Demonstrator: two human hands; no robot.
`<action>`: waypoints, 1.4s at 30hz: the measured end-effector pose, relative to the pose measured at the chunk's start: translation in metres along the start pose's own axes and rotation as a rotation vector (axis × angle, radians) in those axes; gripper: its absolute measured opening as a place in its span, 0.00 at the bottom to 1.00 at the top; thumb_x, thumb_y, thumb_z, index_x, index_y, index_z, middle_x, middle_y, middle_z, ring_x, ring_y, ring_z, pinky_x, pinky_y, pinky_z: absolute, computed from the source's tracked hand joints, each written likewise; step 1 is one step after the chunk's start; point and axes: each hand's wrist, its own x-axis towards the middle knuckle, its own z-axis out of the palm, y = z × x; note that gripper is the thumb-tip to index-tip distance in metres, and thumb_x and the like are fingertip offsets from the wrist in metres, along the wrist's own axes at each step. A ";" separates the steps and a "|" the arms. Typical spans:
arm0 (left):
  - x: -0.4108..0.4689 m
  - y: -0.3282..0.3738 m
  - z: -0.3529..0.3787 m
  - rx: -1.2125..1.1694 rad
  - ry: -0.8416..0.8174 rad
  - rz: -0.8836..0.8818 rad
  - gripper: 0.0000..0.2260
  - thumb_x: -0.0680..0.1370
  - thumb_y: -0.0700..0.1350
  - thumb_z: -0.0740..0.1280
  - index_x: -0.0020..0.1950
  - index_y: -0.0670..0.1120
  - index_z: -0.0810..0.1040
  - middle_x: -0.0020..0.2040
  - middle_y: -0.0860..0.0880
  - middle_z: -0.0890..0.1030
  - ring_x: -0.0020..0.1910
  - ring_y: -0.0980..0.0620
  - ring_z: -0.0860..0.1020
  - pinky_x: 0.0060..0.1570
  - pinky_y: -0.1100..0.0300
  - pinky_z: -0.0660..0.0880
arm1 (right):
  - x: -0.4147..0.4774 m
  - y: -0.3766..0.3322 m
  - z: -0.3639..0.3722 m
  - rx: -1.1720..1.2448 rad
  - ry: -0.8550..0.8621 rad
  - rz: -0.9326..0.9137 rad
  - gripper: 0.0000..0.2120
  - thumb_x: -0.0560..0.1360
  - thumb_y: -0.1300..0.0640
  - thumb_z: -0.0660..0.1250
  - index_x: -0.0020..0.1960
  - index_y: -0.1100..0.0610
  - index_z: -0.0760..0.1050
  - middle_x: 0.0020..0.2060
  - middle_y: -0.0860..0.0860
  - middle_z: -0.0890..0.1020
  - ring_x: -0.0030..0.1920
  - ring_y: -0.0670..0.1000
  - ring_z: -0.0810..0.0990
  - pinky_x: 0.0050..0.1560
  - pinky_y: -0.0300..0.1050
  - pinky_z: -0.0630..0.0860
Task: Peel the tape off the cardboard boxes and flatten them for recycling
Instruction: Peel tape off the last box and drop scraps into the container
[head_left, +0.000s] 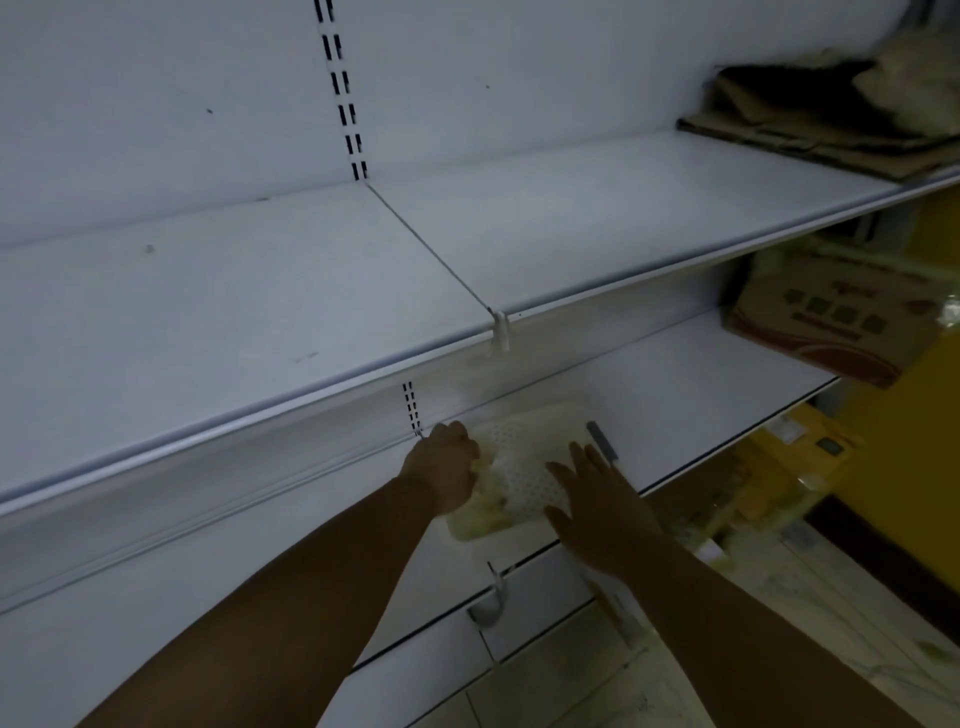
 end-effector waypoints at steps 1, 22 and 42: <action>-0.005 0.000 -0.002 0.040 -0.002 0.008 0.19 0.81 0.49 0.58 0.71 0.46 0.67 0.69 0.45 0.66 0.67 0.46 0.64 0.64 0.53 0.67 | -0.005 -0.003 0.000 -0.020 -0.004 0.001 0.28 0.81 0.45 0.51 0.77 0.51 0.48 0.77 0.56 0.43 0.76 0.56 0.41 0.74 0.52 0.43; -0.242 0.096 -0.242 -0.112 0.370 0.569 0.23 0.82 0.55 0.54 0.77 0.53 0.57 0.76 0.51 0.61 0.74 0.52 0.60 0.70 0.60 0.55 | -0.187 -0.090 -0.162 -0.265 0.231 0.107 0.30 0.80 0.40 0.51 0.77 0.50 0.47 0.77 0.53 0.45 0.77 0.53 0.43 0.75 0.50 0.46; -0.581 -0.282 -0.331 -0.019 0.633 -0.624 0.19 0.80 0.58 0.56 0.70 0.57 0.68 0.69 0.51 0.72 0.66 0.50 0.71 0.65 0.52 0.67 | -0.140 -0.535 -0.226 -0.057 0.356 -0.794 0.27 0.81 0.42 0.51 0.77 0.47 0.52 0.77 0.47 0.53 0.75 0.48 0.52 0.72 0.45 0.53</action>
